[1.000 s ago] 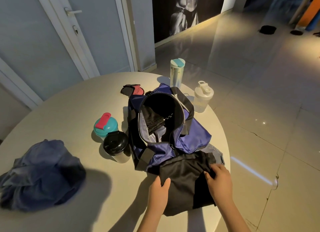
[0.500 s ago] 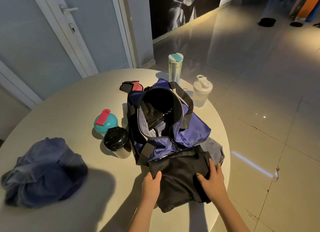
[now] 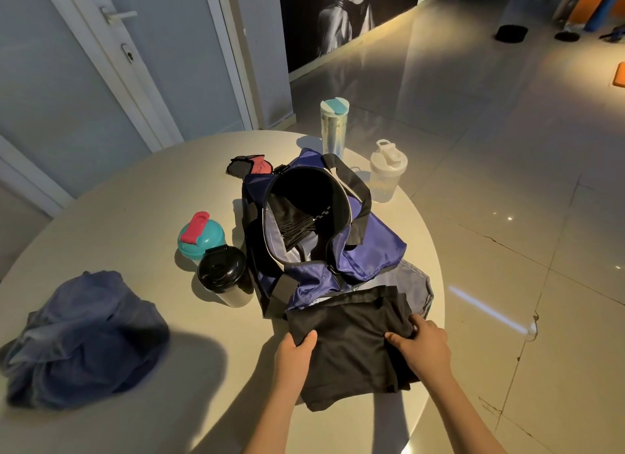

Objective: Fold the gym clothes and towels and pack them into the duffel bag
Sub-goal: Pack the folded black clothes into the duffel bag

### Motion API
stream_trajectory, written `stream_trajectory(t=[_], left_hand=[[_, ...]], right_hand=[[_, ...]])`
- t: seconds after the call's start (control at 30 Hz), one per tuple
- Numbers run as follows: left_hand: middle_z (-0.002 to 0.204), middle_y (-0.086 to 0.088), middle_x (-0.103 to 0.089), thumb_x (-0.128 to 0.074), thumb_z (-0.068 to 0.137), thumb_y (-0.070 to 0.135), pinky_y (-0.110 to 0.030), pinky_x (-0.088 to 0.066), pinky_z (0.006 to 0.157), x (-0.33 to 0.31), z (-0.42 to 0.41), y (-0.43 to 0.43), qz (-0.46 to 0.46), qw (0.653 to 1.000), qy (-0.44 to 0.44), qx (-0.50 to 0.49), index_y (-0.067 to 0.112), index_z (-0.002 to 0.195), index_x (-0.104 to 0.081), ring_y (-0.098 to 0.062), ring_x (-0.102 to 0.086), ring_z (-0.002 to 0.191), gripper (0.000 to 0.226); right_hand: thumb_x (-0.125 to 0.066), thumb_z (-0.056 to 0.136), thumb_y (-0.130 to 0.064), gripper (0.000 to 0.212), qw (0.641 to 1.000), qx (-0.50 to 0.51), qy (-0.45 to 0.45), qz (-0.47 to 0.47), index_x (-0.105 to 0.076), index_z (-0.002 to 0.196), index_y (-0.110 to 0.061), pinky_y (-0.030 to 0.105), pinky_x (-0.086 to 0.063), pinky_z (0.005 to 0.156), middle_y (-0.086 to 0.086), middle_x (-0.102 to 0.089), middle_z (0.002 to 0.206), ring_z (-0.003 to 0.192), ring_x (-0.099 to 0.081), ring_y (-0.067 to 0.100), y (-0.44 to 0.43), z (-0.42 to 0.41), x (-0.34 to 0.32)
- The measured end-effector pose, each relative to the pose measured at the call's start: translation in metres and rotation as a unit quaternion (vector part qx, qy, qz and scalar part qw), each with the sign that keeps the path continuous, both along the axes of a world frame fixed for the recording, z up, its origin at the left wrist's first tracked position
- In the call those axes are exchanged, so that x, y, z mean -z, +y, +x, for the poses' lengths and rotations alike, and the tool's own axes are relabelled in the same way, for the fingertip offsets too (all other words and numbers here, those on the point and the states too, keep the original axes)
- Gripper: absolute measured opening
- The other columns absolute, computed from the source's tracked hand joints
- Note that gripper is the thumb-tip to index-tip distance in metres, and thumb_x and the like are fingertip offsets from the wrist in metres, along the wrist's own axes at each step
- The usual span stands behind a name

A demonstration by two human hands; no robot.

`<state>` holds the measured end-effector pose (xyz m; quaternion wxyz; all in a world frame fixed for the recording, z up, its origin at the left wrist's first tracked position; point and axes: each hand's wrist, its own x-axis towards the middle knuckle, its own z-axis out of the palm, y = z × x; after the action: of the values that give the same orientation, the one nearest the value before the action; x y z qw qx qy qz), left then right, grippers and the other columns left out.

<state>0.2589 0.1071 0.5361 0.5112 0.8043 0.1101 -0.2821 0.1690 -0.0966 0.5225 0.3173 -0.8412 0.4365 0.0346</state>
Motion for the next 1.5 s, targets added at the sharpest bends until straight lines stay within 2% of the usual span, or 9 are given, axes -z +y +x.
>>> stream_trajectory(t=[0.13, 0.4, 0.53, 0.8, 0.9, 1.0, 1.07, 1.23, 1.5], left_hand=[[0.097, 0.008, -0.057, -0.065, 0.087, 0.022, -0.027, -0.041, 0.083, 0.001, -0.002, 0.005, -0.016, 0.999, 0.012, 0.04, 0.021, 0.112, -0.053, -0.017, -0.054, 0.094, 0.028], [0.118, 0.002, -0.055, -0.064, 0.088, 0.025, -0.025, -0.041, 0.084, -0.002, -0.004, 0.006, -0.011, 0.995, 0.027, 0.096, 0.017, 0.136, -0.042, -0.017, -0.054, 0.103, 0.053], [0.137, -0.004, -0.049, -0.063, 0.089, 0.028, -0.028, -0.042, 0.095, -0.001, -0.002, 0.006, 0.014, 0.995, 0.029, 0.099, 0.011, 0.142, -0.035, -0.025, -0.049, 0.124, 0.062], [0.121, -0.005, -0.058, -0.061, 0.09, 0.018, -0.027, -0.042, 0.083, -0.003, -0.004, 0.009, 0.013, 0.997, 0.012, 0.075, 0.012, 0.13, -0.048, -0.019, -0.053, 0.098, 0.043], [0.125, -0.007, -0.057, -0.06, 0.09, 0.02, -0.029, -0.044, 0.087, -0.005, -0.005, 0.008, 0.026, 0.997, 0.008, 0.072, 0.012, 0.131, -0.048, -0.025, -0.055, 0.108, 0.044], [0.124, -0.007, -0.057, -0.06, 0.09, 0.019, -0.029, -0.043, 0.086, -0.009, -0.005, 0.006, 0.025, 0.997, 0.012, 0.071, 0.011, 0.131, -0.048, -0.025, -0.055, 0.106, 0.043], [0.126, -0.009, -0.057, -0.059, 0.091, 0.018, -0.03, -0.043, 0.089, -0.013, -0.005, 0.005, 0.031, 0.997, 0.006, 0.073, 0.01, 0.132, -0.047, -0.026, -0.055, 0.109, 0.044], [0.125, -0.007, -0.057, -0.056, 0.092, 0.02, -0.026, -0.042, 0.084, -0.025, -0.003, -0.001, 0.04, 0.996, -0.037, 0.077, 0.01, 0.129, -0.047, -0.024, -0.055, 0.103, 0.039], [0.103, 0.002, -0.059, -0.05, 0.095, 0.026, -0.03, -0.048, 0.081, -0.058, -0.011, -0.021, -0.001, 0.993, -0.075, 0.095, 0.016, 0.118, -0.052, -0.014, -0.057, 0.092, 0.026]], right_hand=[[-0.077, 0.073, -0.032, 0.05, 0.992, -0.026, -0.046, -0.112, -0.064, 0.118, -0.013, 0.045, -0.044, 0.097, 0.015, -0.053, 0.129, 0.119, -0.049, 0.035, 0.016, -0.008, 0.011], [-0.085, 0.056, -0.004, 0.051, 0.977, -0.115, -0.092, -0.153, -0.071, 0.105, -0.01, 0.056, -0.047, 0.09, 0.02, -0.063, 0.117, 0.103, -0.06, 0.042, 0.046, -0.009, 0.01], [-0.065, 0.084, -0.014, 0.052, 0.99, -0.101, -0.074, -0.068, -0.052, 0.134, -0.02, 0.04, -0.04, 0.102, 0.011, -0.039, 0.147, 0.127, -0.045, 0.033, 0.056, -0.003, -0.004], [-0.056, 0.089, -0.035, 0.051, 0.989, -0.138, 0.043, -0.037, -0.045, 0.138, -0.028, 0.037, -0.018, 0.115, 0.008, -0.011, 0.158, 0.145, -0.011, 0.026, 0.031, 0.006, -0.007], [-0.055, 0.087, -0.04, 0.045, 0.984, -0.161, 0.071, -0.013, -0.051, 0.131, -0.029, 0.037, -0.023, 0.113, 0.005, -0.031, 0.152, 0.141, -0.024, 0.024, 0.027, 0.011, -0.008], [-0.057, 0.081, -0.033, 0.017, 0.99, -0.134, 0.036, 0.012, -0.058, 0.097, -0.028, 0.032, -0.041, 0.086, 0.0, -0.063, 0.114, 0.111, -0.054, 0.025, 0.025, 0.01, -0.015], [-0.062, 0.081, -0.02, 0.014, 0.994, -0.102, -0.012, 0.031, -0.056, 0.092, -0.027, 0.029, -0.04, 0.074, 0.0, -0.066, 0.099, 0.1, -0.059, 0.027, 0.024, 0.01, -0.022], [-0.07, 0.078, -0.013, 0.053, 0.991, 0.018, -0.09, 0.1, -0.047, 0.125, -0.016, 0.034, -0.047, 0.086, 0.005, -0.063, 0.114, 0.106, -0.058, 0.03, 0.031, 0.012, -0.035], [-0.071, 0.074, -0.005, 0.039, 0.977, -0.022, -0.186, 0.103, -0.068, 0.111, -0.018, 0.013, -0.035, 0.072, 0.001, -0.059, 0.098, 0.087, -0.053, 0.01, 0.061, 0.021, -0.063]])
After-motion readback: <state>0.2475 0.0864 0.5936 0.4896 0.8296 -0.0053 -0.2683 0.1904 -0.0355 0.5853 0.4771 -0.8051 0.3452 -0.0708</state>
